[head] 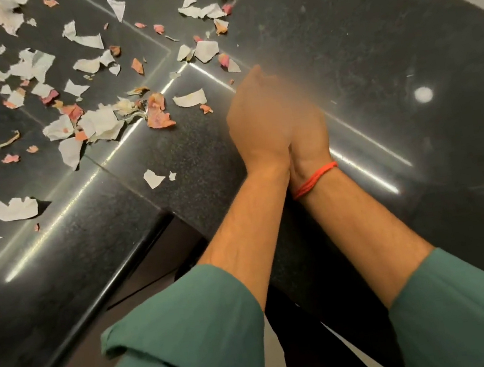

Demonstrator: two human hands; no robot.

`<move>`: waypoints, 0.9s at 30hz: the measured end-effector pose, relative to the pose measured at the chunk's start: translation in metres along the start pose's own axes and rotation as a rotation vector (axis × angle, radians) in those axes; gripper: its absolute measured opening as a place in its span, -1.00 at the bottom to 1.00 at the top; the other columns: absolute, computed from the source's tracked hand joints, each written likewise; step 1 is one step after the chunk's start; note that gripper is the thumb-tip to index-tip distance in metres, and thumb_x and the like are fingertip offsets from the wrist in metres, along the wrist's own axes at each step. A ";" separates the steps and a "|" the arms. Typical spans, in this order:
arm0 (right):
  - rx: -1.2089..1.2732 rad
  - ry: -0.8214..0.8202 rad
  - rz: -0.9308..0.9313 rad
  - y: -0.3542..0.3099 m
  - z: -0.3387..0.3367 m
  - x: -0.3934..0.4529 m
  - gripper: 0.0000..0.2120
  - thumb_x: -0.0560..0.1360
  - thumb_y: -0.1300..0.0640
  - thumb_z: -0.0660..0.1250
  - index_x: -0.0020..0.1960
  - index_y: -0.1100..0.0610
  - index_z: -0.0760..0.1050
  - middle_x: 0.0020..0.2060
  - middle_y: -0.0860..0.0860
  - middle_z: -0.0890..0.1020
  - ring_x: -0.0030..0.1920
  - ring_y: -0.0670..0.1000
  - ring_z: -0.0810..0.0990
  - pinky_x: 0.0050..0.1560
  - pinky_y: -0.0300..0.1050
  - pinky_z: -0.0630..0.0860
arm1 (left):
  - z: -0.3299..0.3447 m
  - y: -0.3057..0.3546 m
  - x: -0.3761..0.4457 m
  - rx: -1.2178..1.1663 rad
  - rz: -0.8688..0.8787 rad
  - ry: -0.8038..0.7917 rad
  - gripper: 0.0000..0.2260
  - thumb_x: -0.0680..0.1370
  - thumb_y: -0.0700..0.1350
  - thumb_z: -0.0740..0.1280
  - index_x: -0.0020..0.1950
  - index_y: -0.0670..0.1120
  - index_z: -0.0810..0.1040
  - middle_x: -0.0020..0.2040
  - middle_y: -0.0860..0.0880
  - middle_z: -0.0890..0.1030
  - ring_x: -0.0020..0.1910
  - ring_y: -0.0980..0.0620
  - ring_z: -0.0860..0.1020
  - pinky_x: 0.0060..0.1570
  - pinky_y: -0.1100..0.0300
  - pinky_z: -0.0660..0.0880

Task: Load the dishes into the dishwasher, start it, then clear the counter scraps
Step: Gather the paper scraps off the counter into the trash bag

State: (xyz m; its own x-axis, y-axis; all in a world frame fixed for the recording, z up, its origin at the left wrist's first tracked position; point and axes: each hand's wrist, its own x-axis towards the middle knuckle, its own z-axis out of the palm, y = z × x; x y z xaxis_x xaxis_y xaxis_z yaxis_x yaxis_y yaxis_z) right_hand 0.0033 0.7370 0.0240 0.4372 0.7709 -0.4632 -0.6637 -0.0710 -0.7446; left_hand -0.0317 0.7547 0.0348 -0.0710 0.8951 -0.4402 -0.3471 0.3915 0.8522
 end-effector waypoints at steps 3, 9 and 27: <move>0.201 -0.024 0.144 -0.001 0.007 -0.008 -0.72 0.66 0.14 0.20 0.21 0.30 0.56 -0.01 0.16 0.68 0.03 0.06 0.67 0.19 -0.05 0.57 | -0.004 0.003 0.002 -0.198 -0.123 -0.006 -0.80 0.60 -0.18 0.36 0.15 -0.23 0.70 0.07 -0.11 0.73 0.08 -0.02 0.69 0.10 0.12 0.61; 0.315 -0.126 0.181 -0.002 0.026 -0.039 -0.62 0.65 0.15 0.20 0.39 0.32 0.46 0.31 0.22 0.55 0.35 0.13 0.52 0.46 0.06 0.38 | -0.027 0.023 -0.013 -0.347 -0.135 -0.040 -0.72 0.57 -0.15 0.34 0.22 -0.24 0.67 0.19 -0.17 0.69 0.23 -0.12 0.65 0.33 -0.05 0.54; 0.190 -0.086 0.439 0.155 0.023 -0.192 -0.63 0.51 0.16 0.38 0.29 0.27 0.57 0.22 0.24 0.62 0.28 0.21 0.59 0.39 0.15 0.45 | -0.234 -0.001 -0.121 -0.569 -0.167 0.233 -0.75 0.59 -0.16 0.34 0.19 -0.22 0.69 0.16 -0.15 0.71 0.20 -0.09 0.67 0.28 0.01 0.54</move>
State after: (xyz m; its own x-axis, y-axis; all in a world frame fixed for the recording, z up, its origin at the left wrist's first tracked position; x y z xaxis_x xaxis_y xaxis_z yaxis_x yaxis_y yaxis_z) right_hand -0.1981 0.5924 0.0087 0.0447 0.7442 -0.6665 -0.8767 -0.2906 -0.3834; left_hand -0.2414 0.5963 0.0209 -0.1523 0.7370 -0.6585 -0.8093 0.2894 0.5112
